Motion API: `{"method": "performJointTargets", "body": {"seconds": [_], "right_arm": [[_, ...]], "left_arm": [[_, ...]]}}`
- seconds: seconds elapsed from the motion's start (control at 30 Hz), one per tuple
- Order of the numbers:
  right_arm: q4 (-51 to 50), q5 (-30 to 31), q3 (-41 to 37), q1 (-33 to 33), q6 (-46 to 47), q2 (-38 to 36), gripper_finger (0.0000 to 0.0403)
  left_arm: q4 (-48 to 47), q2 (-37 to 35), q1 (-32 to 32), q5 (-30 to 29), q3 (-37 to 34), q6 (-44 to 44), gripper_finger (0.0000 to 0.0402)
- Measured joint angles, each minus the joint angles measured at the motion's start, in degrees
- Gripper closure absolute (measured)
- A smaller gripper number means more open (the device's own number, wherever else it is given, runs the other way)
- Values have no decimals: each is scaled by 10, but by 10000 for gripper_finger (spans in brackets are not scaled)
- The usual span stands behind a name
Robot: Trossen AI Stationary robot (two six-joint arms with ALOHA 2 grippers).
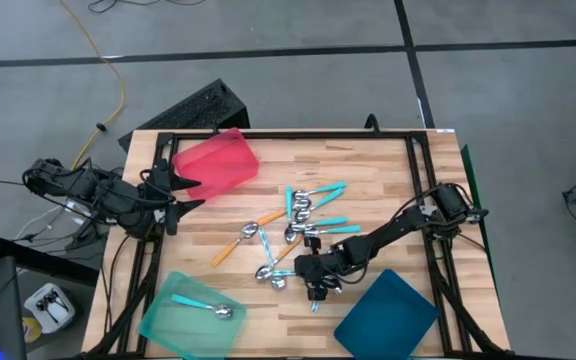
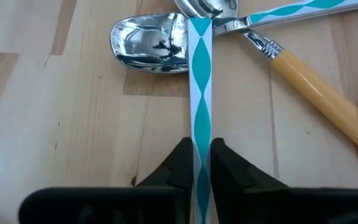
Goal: Sort silverware by color (type)
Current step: Put the blue patterned spoon into the blue bin
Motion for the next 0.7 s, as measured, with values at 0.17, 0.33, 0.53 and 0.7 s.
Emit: {"method": "performJointTargets", "body": {"seconds": [0.17, 0.33, 0.53, 0.7], "right_arm": [[5, 2, -1, 0, 0, -12, 343], [4, 6, -1, -3, -4, -32, 343], [13, 8, 0, -11, -5, -53, 345], [40, 8, 0, -17, -14, -58, 339]], "left_arm": [[0, 0, 0, 0, 0, 0, 175], [0, 0, 0, 0, 0, 0, 175], [0, 0, 0, 0, 0, 0, 175], [0, 0, 0, 0, 0, -1, 175]]}}
